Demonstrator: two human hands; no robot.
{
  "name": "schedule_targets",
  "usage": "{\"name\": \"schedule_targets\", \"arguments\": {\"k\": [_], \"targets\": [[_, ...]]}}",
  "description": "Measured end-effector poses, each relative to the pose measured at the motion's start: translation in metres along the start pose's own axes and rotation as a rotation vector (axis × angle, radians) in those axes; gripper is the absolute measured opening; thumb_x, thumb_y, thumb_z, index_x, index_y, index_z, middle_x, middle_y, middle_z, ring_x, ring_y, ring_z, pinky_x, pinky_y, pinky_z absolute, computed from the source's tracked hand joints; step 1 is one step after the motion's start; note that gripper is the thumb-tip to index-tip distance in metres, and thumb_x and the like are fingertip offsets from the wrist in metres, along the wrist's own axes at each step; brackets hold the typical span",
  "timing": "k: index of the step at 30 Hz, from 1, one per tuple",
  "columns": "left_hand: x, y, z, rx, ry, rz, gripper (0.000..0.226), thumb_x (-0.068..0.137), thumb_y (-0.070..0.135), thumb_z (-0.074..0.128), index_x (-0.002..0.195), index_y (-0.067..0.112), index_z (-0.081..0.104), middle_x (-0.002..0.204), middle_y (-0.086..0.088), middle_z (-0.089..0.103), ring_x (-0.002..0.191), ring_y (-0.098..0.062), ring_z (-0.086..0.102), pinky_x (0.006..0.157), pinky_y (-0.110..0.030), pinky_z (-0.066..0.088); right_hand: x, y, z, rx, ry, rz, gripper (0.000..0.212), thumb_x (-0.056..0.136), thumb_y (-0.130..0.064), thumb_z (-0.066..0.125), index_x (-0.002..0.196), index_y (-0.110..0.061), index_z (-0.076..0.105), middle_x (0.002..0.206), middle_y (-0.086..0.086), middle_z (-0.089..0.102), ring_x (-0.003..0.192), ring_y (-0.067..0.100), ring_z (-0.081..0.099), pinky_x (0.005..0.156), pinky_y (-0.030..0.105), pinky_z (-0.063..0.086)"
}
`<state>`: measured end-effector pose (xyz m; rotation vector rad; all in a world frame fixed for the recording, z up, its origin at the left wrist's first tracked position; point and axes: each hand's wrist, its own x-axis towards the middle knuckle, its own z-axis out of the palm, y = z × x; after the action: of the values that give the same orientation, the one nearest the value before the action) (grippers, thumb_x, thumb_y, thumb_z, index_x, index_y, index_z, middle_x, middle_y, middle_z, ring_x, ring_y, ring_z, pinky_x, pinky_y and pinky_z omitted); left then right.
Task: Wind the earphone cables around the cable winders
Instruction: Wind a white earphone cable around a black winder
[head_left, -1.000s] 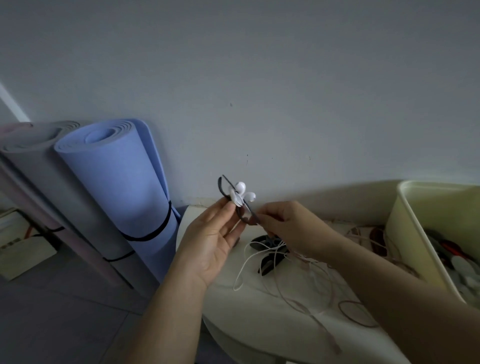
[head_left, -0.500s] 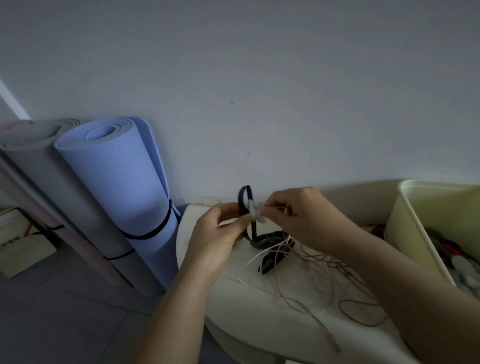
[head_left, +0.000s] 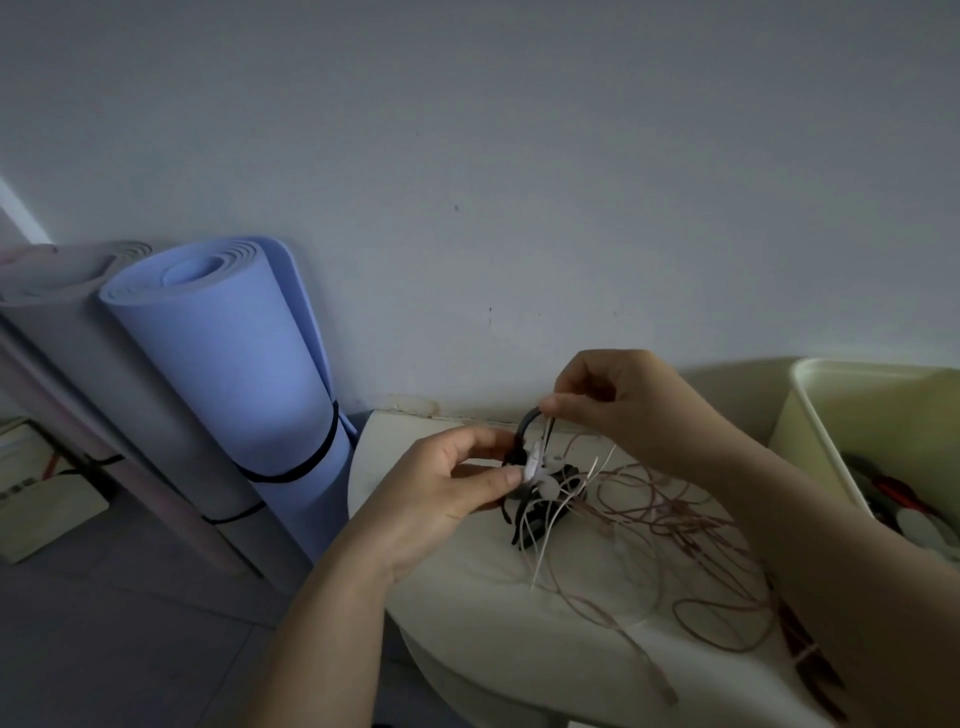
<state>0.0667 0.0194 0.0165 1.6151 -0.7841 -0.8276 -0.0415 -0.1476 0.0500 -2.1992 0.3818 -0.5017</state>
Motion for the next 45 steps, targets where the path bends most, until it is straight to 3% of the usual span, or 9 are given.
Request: {"name": "schedule_targets", "arguments": {"k": [6, 10, 13, 17, 21, 29, 34, 39, 45], "targets": [[-0.003, 0.003, -0.002, -0.115, -0.124, -0.008, 0.023, 0.084, 0.011, 0.066, 0.106, 0.017, 0.069, 0.108, -0.002, 0.073, 0.103, -0.015, 0.068, 0.087, -0.024, 0.053, 0.003, 0.012, -0.008, 0.453, -0.228, 0.146, 0.031, 0.072, -0.037, 0.068, 0.076, -0.006, 0.064, 0.053, -0.01, 0.056, 0.052, 0.006, 0.041, 0.05, 0.014, 0.034], [-0.005, 0.006, 0.002, -0.357, -0.203, 0.027, 0.027, 0.08, 0.007, 0.068, 0.107, 0.01, 0.069, 0.109, -0.013, 0.072, 0.104, -0.025, 0.068, 0.086, -0.03, 0.055, 0.004, 0.027, 0.006, 0.77, -0.448, 0.238, 0.041, 0.058, -0.045, 0.086, 0.069, -0.012, 0.064, 0.066, 0.007, 0.052, 0.062, 0.017, 0.045, 0.061, 0.025, 0.037], [-0.003, 0.008, 0.003, -0.516, -0.161, 0.044, 0.038, 0.082, 0.005, 0.063, 0.12, -0.003, 0.059, 0.116, -0.023, 0.066, 0.11, -0.034, 0.064, 0.088, -0.035, 0.056, 0.004, 0.025, 0.028, 0.892, -0.402, 0.304, 0.039, 0.063, -0.038, 0.084, 0.074, -0.009, 0.061, 0.061, 0.004, 0.048, 0.054, 0.011, 0.044, 0.052, 0.018, 0.037], [0.001, 0.013, 0.004, -0.754, 0.022, 0.003, 0.026, 0.08, 0.011, 0.06, 0.104, 0.008, 0.069, 0.1, -0.009, 0.074, 0.091, -0.015, 0.072, 0.08, -0.027, 0.058, 0.003, 0.012, 0.047, 0.537, -0.158, 0.267, 0.025, 0.092, -0.029, 0.058, 0.073, -0.012, 0.058, 0.051, -0.006, 0.044, 0.045, 0.009, 0.03, 0.044, 0.018, 0.026], [0.009, 0.005, 0.0, -0.931, 0.289, -0.073, 0.018, 0.084, 0.01, 0.059, 0.1, 0.008, 0.066, 0.085, -0.003, 0.073, 0.079, -0.01, 0.07, 0.075, -0.024, 0.058, -0.002, 0.003, 0.051, 0.13, -0.175, 0.114, 0.02, 0.096, -0.025, 0.053, 0.082, -0.023, 0.068, 0.055, -0.009, 0.049, 0.042, 0.002, 0.039, 0.045, 0.014, 0.033], [0.012, -0.001, 0.002, -0.809, 0.404, -0.073, 0.012, 0.09, 0.007, 0.058, 0.086, 0.014, 0.066, 0.072, 0.004, 0.071, 0.068, -0.005, 0.066, 0.072, -0.023, 0.057, -0.006, -0.004, 0.04, -0.32, -0.163, -0.056, 0.019, 0.094, -0.027, 0.054, 0.1, -0.022, 0.072, 0.082, -0.007, 0.07, 0.066, 0.001, 0.056, 0.064, 0.017, 0.043], [0.01, 0.002, 0.005, -0.659, 0.383, -0.025, 0.02, 0.092, 0.006, 0.057, 0.079, 0.016, 0.07, 0.072, 0.004, 0.072, 0.071, -0.007, 0.066, 0.077, -0.026, 0.054, -0.009, -0.009, 0.033, -0.454, -0.138, -0.144, 0.018, 0.093, -0.029, 0.052, 0.089, -0.025, 0.069, 0.078, -0.009, 0.065, 0.066, 0.009, 0.053, 0.061, 0.025, 0.04], [0.011, -0.007, 0.01, -0.341, 0.361, -0.008, 0.015, 0.083, 0.012, 0.071, 0.098, 0.014, 0.066, 0.092, 0.001, 0.072, 0.087, -0.012, 0.068, 0.076, -0.03, 0.056, -0.008, -0.015, 0.024, -0.389, -0.094, -0.246, 0.016, 0.092, -0.03, 0.057, 0.087, -0.021, 0.069, 0.077, -0.008, 0.064, 0.068, 0.011, 0.056, 0.063, 0.029, 0.047], [0.011, -0.008, 0.011, -0.215, 0.18, -0.049, 0.029, 0.077, 0.021, 0.076, 0.104, 0.016, 0.068, 0.103, -0.002, 0.073, 0.098, -0.015, 0.069, 0.084, -0.031, 0.054, -0.004, -0.014, 0.006, -0.252, -0.033, -0.178, 0.004, 0.084, -0.017, 0.069, 0.08, -0.016, 0.07, 0.069, -0.018, 0.058, 0.068, -0.012, 0.052, 0.061, 0.008, 0.038]]}}
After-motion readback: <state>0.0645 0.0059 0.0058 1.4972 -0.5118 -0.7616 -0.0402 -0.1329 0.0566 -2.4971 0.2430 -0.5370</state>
